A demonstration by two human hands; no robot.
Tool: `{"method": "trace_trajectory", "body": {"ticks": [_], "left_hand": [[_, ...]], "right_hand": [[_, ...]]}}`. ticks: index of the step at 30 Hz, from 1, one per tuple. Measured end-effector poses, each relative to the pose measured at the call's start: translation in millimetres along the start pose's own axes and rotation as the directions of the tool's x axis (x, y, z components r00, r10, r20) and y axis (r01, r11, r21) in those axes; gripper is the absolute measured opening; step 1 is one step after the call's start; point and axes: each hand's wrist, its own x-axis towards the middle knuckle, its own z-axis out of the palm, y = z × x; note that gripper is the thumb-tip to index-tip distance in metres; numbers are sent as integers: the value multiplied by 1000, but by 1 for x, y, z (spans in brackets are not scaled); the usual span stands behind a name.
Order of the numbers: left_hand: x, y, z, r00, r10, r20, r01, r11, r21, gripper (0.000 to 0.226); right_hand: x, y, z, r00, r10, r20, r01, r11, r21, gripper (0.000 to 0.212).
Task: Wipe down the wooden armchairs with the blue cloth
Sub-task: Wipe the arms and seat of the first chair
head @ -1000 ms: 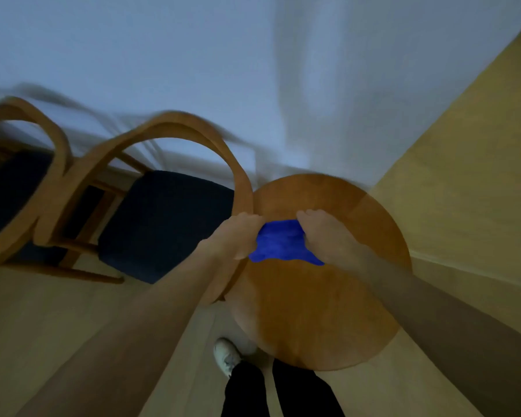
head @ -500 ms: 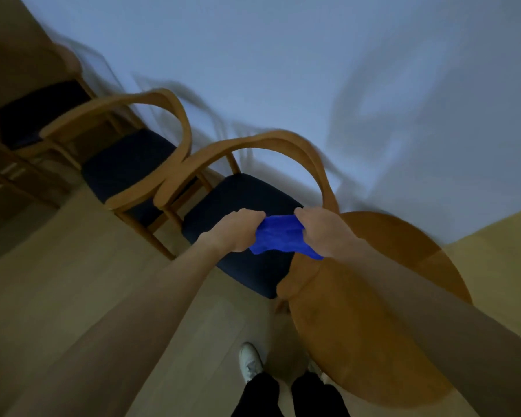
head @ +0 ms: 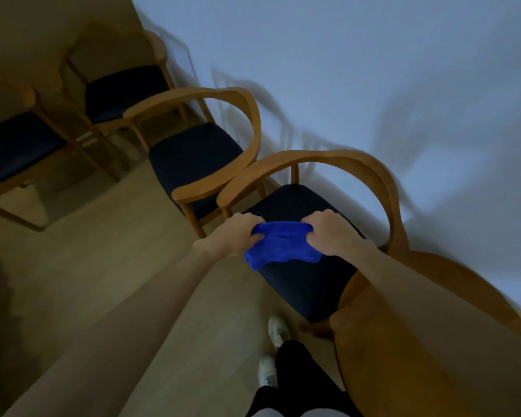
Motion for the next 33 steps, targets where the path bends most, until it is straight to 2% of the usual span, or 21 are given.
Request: {"method": "trace_trajectory", "body": {"ticks": [4,7,9,11,13,16,18,20,26,30,33], "left_hand": [[24,-31,-12,998,-66,-6,66,997,-26,11],[37,-57,-24,989,-148,-26,147,987,-61,5],[42,-72,-33,973,-224,-52,218,971,-96,14],[48,-85,-39,945,-321,-61,309,938,-158,16],[58,-100,-40,901,-427,-76,393,878,-274,6],[74,-120,-38,790,-601,-119,491,738,-463,14],[83,-134,-36,708,-686,-164,535,674,-509,23],[95,-145,-32,668,-718,-196,556,657,-509,24],[151,-196,-16,652,-730,-205,587,657,-473,14],[174,-228,-8,668,-717,-201,602,679,-419,11],[185,-245,-10,700,-687,-195,571,703,-424,11]], "right_hand": [[52,-1,2,997,0,75,-8,994,113,30],[101,-1,6,992,-9,128,-25,965,262,23],[132,0,9,991,41,130,-97,884,457,25],[159,4,13,976,115,183,-208,728,653,27],[181,9,20,962,128,242,-271,582,767,21],[208,8,31,957,153,248,-291,522,801,19],[227,2,43,944,197,263,-327,480,814,26],[249,-4,52,937,248,247,-342,499,796,33],[327,-12,83,939,310,148,-315,602,734,26],[359,-9,99,944,292,151,-315,672,670,24],[374,-9,99,946,309,98,-294,691,661,27]]}}
